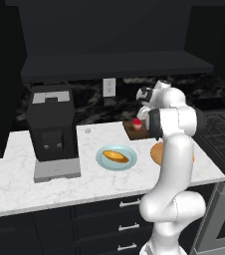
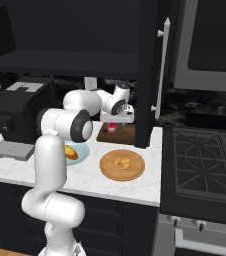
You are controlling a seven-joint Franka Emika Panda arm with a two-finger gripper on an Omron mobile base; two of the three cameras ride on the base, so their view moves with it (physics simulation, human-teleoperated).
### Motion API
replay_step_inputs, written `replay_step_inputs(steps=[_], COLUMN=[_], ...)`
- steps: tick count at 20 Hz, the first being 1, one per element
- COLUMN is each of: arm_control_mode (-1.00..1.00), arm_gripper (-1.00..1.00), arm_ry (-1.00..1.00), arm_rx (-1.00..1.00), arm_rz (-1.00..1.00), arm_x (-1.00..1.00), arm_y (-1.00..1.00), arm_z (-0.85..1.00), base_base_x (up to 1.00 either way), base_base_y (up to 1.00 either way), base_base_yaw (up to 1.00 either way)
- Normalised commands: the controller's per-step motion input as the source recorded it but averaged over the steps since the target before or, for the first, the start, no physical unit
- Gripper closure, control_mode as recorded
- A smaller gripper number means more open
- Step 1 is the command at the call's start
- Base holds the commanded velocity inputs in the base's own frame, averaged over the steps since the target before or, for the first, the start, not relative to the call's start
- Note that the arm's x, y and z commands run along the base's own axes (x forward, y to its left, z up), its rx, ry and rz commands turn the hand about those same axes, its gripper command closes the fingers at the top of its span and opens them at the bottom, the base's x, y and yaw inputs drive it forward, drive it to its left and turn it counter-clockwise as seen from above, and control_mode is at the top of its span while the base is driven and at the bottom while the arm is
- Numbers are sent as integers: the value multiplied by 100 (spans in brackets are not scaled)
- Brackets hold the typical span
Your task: From the different types of pastries on the counter, select a croissant and place it on the cutting board. Then retrieve a jar of jam from the cabinet and place it alongside the croissant on the cutting board.
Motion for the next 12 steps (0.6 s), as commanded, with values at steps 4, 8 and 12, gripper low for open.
replay_step_inputs(steps=[4, 8, 12], arm_control_mode=[-100, -100, -100], arm_gripper=[-100, -100, -100], arm_ry=[-5, -8, -8], arm_rx=[8, 12, 5], arm_rz=[0, -2, -1], arm_x=[-100, -100, -87], arm_y=[-69, -56, -13], arm_z=[-9, 0, -6], base_base_x=[0, 0, 0], base_base_y=[0, 0, 0], base_base_yaw=[0, 0, 0])
